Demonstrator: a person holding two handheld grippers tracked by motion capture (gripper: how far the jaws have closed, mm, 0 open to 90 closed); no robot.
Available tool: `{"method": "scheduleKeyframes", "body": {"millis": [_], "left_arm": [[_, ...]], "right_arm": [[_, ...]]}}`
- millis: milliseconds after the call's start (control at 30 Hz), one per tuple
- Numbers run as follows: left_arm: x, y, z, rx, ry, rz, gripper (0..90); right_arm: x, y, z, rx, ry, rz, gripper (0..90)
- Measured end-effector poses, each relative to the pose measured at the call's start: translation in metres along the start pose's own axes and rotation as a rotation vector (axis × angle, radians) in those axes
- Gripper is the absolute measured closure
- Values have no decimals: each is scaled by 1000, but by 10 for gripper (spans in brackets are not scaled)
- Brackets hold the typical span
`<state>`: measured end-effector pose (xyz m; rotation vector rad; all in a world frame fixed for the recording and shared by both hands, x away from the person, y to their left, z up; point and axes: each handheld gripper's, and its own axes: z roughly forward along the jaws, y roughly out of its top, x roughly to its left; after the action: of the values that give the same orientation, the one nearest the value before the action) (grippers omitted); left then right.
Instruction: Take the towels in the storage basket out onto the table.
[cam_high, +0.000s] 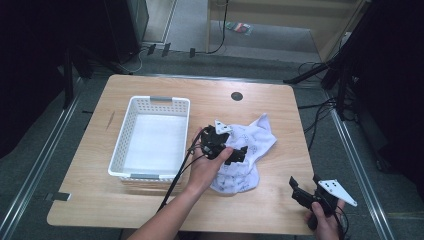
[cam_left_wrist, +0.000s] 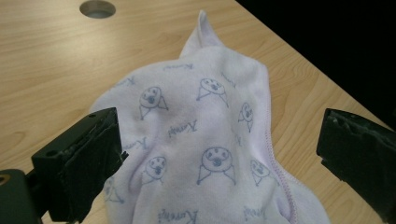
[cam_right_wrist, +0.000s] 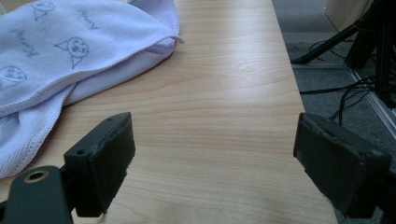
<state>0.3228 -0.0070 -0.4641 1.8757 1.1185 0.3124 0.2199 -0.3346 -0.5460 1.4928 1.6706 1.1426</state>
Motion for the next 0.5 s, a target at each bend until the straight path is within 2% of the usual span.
{"method": "scheduleKeyframes", "body": {"millis": [167,267,500], "left_arm": [[7,5,-21,-38,4,11,4],[14,6,-31,-66,38,28,4],[38,1,-59,-104,72,28,0]], "right_arm": [[0,0,0,1,0,0,127],[0,0,0,0,-1,-1,127],[0,0,0,3,-4,-4,127]]}}
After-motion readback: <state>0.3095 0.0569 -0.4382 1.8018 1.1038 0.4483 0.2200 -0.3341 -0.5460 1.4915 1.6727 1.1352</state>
